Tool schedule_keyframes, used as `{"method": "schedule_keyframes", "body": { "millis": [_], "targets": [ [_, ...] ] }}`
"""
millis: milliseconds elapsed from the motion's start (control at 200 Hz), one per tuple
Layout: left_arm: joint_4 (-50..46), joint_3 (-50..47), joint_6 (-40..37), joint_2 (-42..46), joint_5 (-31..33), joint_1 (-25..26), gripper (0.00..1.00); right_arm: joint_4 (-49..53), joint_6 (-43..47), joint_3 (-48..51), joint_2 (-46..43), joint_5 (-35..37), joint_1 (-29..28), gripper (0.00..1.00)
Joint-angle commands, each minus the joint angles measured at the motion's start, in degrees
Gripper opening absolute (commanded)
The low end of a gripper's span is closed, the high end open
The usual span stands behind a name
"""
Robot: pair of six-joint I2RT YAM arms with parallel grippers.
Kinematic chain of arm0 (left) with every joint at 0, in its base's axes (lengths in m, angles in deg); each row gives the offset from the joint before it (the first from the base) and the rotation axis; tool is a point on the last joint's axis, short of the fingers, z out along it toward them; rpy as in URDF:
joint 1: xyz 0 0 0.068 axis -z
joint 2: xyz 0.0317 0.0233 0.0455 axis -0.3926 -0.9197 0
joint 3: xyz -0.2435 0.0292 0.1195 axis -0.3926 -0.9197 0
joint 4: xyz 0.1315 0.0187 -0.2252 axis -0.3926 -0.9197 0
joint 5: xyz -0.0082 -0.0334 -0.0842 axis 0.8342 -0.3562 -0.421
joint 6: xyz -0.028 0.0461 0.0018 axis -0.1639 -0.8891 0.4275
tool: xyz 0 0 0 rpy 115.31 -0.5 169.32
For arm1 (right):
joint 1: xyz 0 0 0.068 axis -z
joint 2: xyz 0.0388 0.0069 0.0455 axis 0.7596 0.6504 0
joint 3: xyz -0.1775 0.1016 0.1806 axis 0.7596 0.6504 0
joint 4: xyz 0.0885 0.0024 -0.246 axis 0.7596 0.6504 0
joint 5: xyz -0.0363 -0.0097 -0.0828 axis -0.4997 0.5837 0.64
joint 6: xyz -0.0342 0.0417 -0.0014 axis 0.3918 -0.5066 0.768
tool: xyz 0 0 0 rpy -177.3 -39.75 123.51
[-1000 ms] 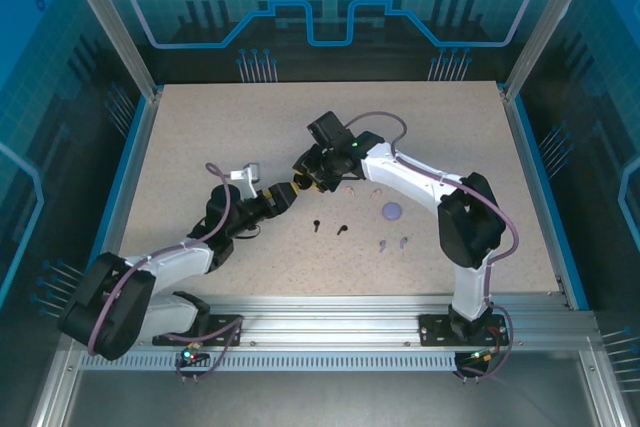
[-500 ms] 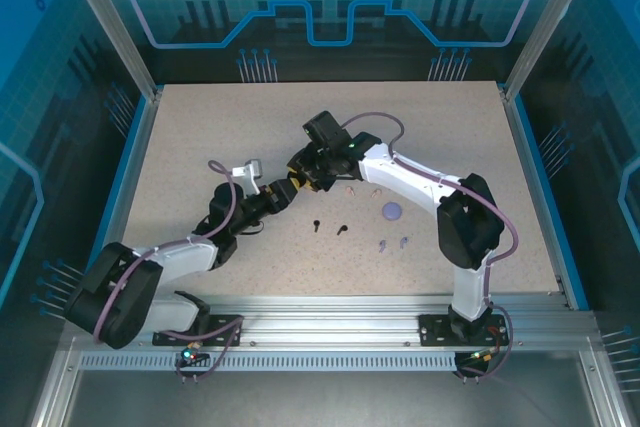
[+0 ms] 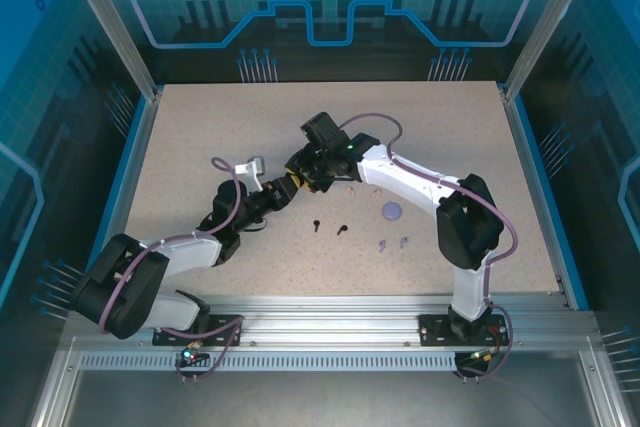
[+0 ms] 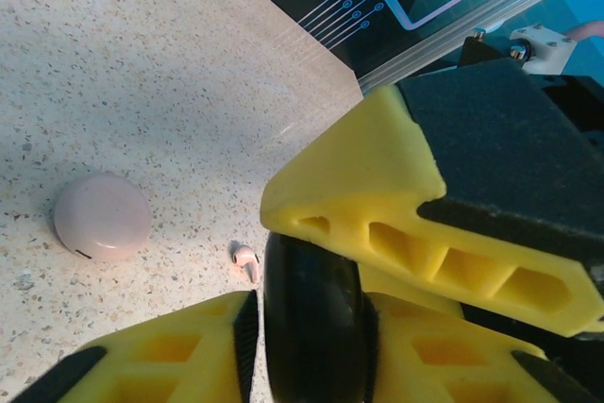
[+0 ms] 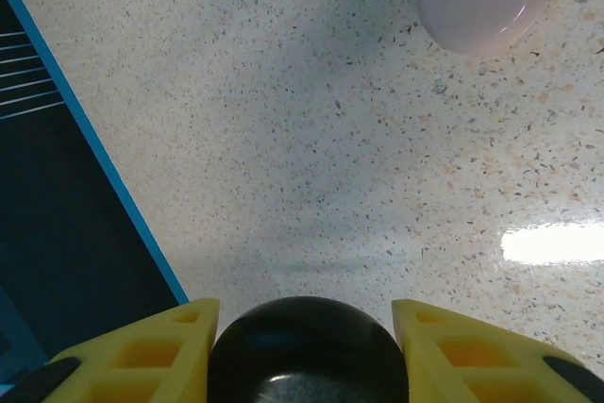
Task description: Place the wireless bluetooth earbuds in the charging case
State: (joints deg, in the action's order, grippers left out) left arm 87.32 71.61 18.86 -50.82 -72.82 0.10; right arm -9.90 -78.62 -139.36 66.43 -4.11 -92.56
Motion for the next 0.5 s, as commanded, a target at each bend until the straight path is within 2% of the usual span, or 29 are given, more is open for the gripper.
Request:
{"method": "schedule_keyframes", "body": {
  "millis": [0, 95, 245, 275, 380, 495],
  "targets": [
    [1.9, 1.54, -1.11, -0.14, 1.61, 0.37, 0.31, -0.42, -0.98, -0.8, 0.84, -0.42, -0.63, 0.43],
    [1.82, 1.57, -0.97, 0.03, 1.95, 0.52, 0.27, -0.53, -1.1, -0.68, 0.9, -0.32, -0.63, 0.43],
    [1.43, 1.68, -0.73, 0.3, 2.16, 0.68, 0.14, -1.08, -1.37, -0.5, 0.97, -0.31, -0.59, 0.44],
    [1.1, 1.63, -0.65, 0.54, 2.08, 0.71, 0.12, -1.33, -1.38, -0.5, 0.93, -0.26, -0.53, 0.48],
    [-1.36, 1.83, -0.65, 2.34, 1.55, 0.78, 0.05, -1.99, -0.18, -0.35, -0.08, 0.0, 0.45, 0.76],
    [-7.87, 3.18, -2.46, 5.91, -0.59, 0.73, 0.0, -2.64, 4.15, 3.15, -4.79, 2.18, 3.15, 0.83]
  ]
}}
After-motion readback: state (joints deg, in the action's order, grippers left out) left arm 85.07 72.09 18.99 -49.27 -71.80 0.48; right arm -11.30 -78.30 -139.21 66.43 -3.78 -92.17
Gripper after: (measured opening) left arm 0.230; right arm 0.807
